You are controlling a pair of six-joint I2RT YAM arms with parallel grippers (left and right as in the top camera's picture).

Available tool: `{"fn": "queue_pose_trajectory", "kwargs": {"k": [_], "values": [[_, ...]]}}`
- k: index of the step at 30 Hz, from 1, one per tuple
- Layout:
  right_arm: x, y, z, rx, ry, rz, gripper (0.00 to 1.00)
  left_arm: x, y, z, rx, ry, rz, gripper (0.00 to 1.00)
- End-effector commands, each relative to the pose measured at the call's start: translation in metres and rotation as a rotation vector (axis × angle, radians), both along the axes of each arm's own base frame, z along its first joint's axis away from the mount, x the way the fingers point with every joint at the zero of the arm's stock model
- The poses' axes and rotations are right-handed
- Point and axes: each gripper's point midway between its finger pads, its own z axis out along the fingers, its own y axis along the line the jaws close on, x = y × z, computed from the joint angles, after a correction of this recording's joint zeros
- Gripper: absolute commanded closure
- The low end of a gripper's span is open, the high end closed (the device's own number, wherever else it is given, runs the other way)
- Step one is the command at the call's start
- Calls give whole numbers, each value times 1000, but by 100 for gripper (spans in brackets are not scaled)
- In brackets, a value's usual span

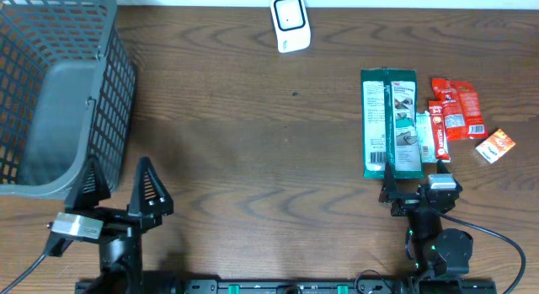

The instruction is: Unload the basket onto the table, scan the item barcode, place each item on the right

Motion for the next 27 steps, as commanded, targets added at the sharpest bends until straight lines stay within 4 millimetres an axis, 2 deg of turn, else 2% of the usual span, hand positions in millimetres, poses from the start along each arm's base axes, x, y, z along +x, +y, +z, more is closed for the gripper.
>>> {"fn": "queue_pose_trajectory", "kwargs": {"k": [1, 14, 23, 27], "values": [[0, -1, 0, -14, -1, -4, 1, 10, -9, -18, 19, -25, -45, 2], [0, -1, 0, -14, -1, -4, 1, 45, -9, -104, 31, 139, -39, 2], [0, -1, -1, -14, 0, -4, 1, 60, -9, -184, 38, 438, -41, 2], [0, -1, -1, -14, 0, -4, 1, 59, -10, -207, 117, 527, -29, 2]]}}
